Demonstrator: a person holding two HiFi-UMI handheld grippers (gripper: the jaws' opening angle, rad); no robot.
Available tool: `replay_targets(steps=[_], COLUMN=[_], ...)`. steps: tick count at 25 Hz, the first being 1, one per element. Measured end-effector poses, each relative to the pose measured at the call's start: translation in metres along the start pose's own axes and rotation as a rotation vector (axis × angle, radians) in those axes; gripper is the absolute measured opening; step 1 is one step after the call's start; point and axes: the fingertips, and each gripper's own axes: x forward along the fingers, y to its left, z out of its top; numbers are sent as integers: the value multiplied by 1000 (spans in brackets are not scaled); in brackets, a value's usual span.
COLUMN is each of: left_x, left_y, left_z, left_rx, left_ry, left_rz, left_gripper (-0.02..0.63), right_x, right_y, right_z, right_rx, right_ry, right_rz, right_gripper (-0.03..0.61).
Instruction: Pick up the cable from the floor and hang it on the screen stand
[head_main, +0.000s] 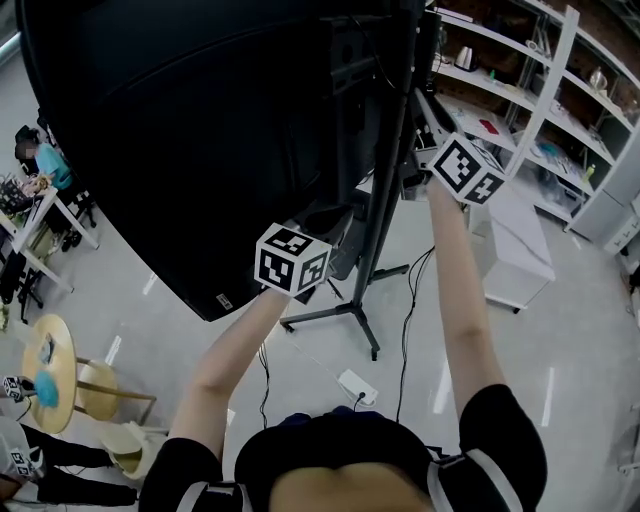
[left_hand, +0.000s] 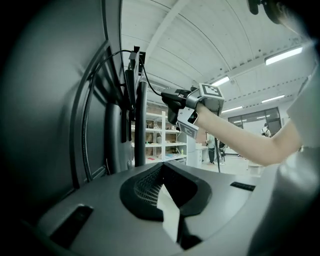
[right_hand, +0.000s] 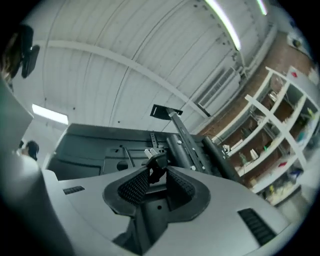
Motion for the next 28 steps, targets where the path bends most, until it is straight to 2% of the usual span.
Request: replay_targets(steps=[3, 6, 11, 18, 28], left_x=[-3, -6, -6, -6, -4], left_y=[5, 10, 16, 19, 17], left_z=[-6, -7, -7, -8, -11], left_rx=[0, 4, 9, 11, 12], left_ry=[14, 15, 12, 7, 5], left_rz=[17, 30, 47, 52, 54], left_gripper=[6, 6, 6, 6, 6], right_x=[-2, -1, -3, -10, -20], right_y=[-1, 2, -3, 6, 4], right_z=[-13, -21, -31, -15, -24], right_rx=[168, 246, 299, 301, 500], right_ry=[-70, -132, -201, -339, -497], right_rz=[43, 72, 91, 215, 374], right_gripper=[107, 107, 107, 112, 118])
